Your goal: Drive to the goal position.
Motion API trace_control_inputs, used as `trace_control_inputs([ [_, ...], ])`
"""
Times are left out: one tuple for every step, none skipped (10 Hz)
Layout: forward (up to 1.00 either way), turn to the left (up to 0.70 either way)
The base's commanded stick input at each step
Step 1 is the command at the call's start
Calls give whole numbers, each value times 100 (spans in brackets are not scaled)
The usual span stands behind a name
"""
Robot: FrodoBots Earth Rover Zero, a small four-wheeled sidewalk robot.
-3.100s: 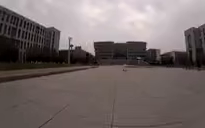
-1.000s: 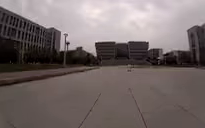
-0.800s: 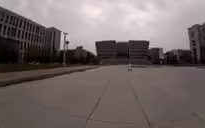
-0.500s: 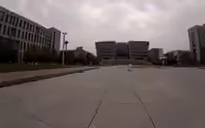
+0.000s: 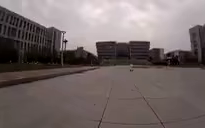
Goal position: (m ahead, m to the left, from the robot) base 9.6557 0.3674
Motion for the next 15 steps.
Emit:
trace_control_inputs([
  [100,-17],
  [100,-27],
  [100,-27],
  [100,-27],
  [100,-27],
  [100,-27],
  [100,-27],
  [100,-27],
  [100,-27],
  [100,-9],
  [100,0],
  [100,0],
  [100,0],
  [100,0],
  [100,0],
])
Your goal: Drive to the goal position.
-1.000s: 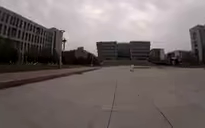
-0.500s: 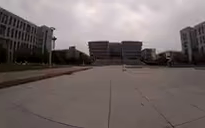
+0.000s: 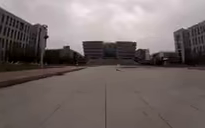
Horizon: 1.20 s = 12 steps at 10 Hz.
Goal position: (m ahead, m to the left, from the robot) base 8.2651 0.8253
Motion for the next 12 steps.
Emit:
trace_control_inputs([
  [100,0],
  [100,0],
  [100,0],
  [100,0],
  [100,0],
  [100,0],
  [100,0],
  [100,0],
  [100,0],
  [100,0],
  [100,0],
  [100,-16],
])
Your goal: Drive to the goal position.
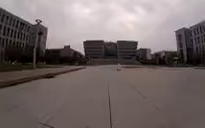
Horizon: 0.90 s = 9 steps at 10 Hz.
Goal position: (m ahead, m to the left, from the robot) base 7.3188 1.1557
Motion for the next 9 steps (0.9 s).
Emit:
trace_control_inputs([
  [100,-27],
  [100,-12],
  [100,0],
  [100,0],
  [100,0],
  [100,0],
  [100,0],
  [100,0],
  [100,0],
])
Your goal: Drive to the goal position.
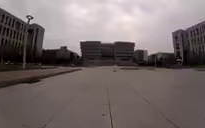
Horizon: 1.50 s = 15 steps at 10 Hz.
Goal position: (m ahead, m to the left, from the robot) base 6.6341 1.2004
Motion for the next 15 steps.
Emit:
trace_control_inputs([
  [100,0],
  [100,0],
  [100,0],
  [100,0],
  [100,0],
  [100,0],
  [100,0],
  [100,0],
  [100,0],
  [100,0],
  [100,0],
  [100,0],
  [100,0],
  [100,0],
  [100,0],
])
